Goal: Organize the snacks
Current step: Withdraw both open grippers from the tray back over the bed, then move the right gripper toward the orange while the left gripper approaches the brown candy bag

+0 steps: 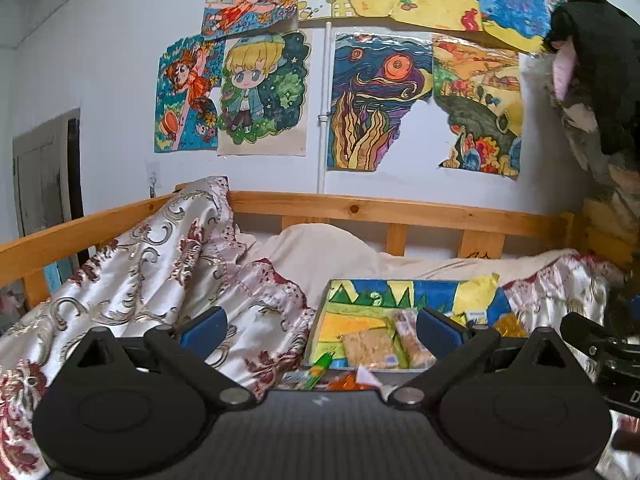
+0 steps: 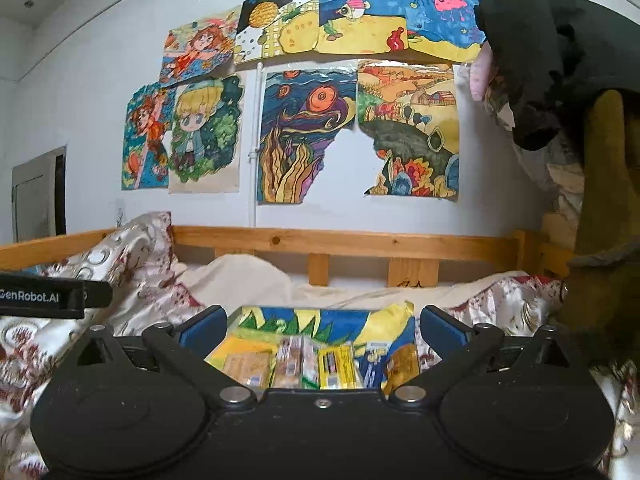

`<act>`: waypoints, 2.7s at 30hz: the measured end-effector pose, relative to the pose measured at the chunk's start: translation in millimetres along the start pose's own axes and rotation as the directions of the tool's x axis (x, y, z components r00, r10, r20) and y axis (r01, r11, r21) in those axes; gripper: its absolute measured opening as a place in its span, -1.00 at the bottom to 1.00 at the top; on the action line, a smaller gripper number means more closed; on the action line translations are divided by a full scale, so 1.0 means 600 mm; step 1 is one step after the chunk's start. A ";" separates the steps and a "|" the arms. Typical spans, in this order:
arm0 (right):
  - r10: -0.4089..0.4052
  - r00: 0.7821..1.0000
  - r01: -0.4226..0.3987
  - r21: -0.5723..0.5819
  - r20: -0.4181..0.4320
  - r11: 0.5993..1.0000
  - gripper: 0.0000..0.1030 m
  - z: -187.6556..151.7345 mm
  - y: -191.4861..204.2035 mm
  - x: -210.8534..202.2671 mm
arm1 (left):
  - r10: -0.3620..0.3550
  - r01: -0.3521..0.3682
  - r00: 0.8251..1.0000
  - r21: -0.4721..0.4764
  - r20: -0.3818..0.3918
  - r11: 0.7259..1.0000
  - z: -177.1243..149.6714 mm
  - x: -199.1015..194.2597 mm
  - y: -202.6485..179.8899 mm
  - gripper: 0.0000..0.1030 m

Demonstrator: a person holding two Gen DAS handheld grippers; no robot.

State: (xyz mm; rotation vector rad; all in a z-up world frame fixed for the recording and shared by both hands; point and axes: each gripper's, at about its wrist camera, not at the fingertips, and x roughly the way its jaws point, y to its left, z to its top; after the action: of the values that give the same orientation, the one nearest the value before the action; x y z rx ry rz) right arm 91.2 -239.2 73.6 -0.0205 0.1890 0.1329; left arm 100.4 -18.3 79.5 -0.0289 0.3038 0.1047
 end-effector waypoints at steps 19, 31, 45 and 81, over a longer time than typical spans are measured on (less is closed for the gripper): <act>0.014 0.993 -0.018 -0.029 -0.119 0.999 0.99 -0.074 0.047 -0.065 | 0.017 -0.016 0.998 0.024 -0.061 1.000 -0.102 -0.052 0.076 0.99; 0.038 0.965 -0.036 0.015 -0.259 0.999 0.99 -0.114 0.058 -0.032 | 0.026 -0.019 0.989 0.046 -0.143 0.999 -0.138 -0.037 0.093 0.99; 0.059 0.946 -0.062 0.003 -0.318 0.998 0.99 -0.131 0.070 -0.017 | 0.046 -0.036 0.980 0.053 -0.193 0.998 -0.150 -0.025 0.101 0.99; 0.209 0.919 -0.236 -0.040 -0.334 0.971 0.99 -0.107 0.094 0.001 | 0.047 -0.040 0.946 0.027 -0.320 0.999 -0.083 0.035 0.101 0.99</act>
State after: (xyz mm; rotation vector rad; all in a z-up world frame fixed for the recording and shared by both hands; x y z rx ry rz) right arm 72.1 -185.1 10.1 -0.1014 0.5198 0.3659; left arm 99.2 41.8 24.7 -0.0188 0.6322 0.1412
